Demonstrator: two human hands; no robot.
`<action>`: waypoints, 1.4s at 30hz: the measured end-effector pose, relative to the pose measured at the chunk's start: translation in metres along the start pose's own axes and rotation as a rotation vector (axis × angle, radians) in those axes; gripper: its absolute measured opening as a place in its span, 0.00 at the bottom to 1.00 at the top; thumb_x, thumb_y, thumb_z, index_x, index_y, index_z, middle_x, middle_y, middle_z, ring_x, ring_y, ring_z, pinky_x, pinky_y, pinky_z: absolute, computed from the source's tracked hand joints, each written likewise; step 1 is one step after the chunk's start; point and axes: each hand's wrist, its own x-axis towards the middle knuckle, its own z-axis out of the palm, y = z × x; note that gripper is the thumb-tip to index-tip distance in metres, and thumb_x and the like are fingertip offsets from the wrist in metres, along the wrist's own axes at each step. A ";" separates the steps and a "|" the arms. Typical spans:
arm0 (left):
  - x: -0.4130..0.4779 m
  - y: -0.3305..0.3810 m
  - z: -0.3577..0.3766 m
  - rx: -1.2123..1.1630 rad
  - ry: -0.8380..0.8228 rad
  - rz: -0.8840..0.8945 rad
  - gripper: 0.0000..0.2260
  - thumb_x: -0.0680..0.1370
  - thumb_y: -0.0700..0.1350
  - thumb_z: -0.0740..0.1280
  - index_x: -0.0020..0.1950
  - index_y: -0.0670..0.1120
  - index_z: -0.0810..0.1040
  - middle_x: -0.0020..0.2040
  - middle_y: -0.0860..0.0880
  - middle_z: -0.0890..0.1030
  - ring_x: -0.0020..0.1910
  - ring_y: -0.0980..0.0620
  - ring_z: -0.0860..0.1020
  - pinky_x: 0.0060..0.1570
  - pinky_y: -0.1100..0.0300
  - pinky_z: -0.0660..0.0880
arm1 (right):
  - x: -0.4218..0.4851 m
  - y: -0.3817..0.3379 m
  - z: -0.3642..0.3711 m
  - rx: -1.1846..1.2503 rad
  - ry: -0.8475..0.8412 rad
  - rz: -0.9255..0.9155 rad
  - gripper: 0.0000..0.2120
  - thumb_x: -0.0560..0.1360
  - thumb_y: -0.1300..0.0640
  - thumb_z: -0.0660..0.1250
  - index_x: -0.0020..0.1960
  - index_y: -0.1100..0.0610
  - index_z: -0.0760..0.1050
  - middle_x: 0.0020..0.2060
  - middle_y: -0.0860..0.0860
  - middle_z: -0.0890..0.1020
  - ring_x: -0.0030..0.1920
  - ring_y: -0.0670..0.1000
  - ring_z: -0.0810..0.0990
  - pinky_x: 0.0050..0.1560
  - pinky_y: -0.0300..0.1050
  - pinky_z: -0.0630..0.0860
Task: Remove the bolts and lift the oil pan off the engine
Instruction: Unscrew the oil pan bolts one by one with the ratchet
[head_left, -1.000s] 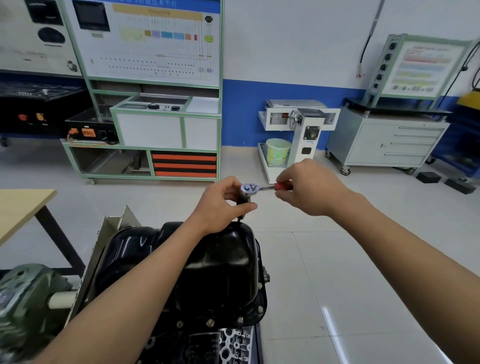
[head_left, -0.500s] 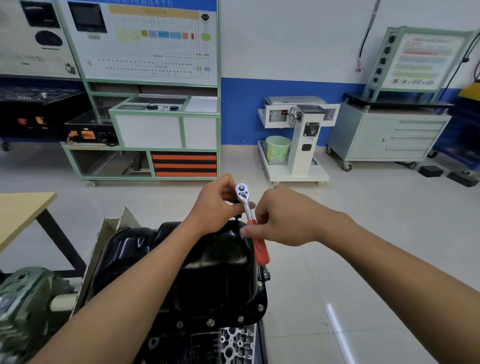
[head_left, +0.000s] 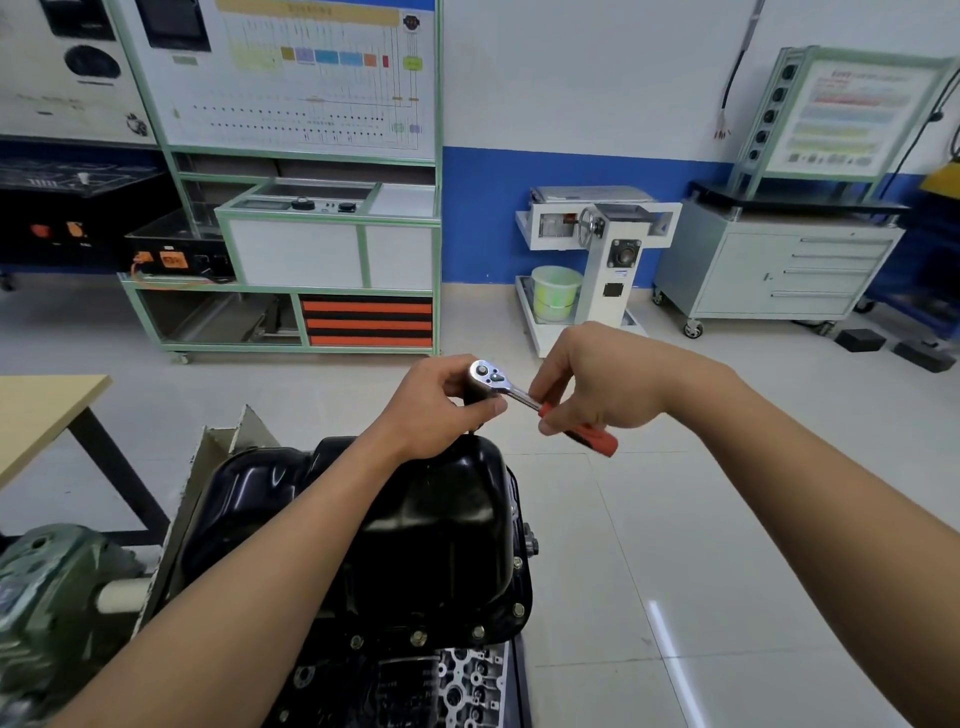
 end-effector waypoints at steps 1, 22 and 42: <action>0.000 0.000 0.000 0.005 -0.002 -0.001 0.08 0.74 0.42 0.74 0.43 0.57 0.83 0.36 0.52 0.82 0.35 0.49 0.80 0.44 0.48 0.81 | 0.001 0.000 -0.001 -0.041 0.017 0.003 0.09 0.72 0.51 0.77 0.52 0.48 0.86 0.42 0.41 0.85 0.40 0.44 0.81 0.44 0.43 0.79; -0.001 0.000 0.001 0.011 0.031 -0.041 0.03 0.75 0.36 0.74 0.47 0.44 0.84 0.41 0.45 0.85 0.39 0.41 0.84 0.49 0.45 0.82 | 0.010 0.006 0.018 -0.113 0.240 -0.050 0.24 0.80 0.63 0.62 0.74 0.51 0.69 0.75 0.48 0.68 0.73 0.53 0.67 0.71 0.49 0.66; 0.001 -0.005 0.000 -0.048 0.107 -0.090 0.04 0.75 0.36 0.75 0.47 0.43 0.86 0.42 0.45 0.87 0.42 0.46 0.85 0.50 0.44 0.83 | -0.009 -0.034 0.042 0.038 0.237 0.051 0.12 0.71 0.42 0.71 0.44 0.51 0.82 0.36 0.49 0.82 0.37 0.50 0.80 0.39 0.49 0.79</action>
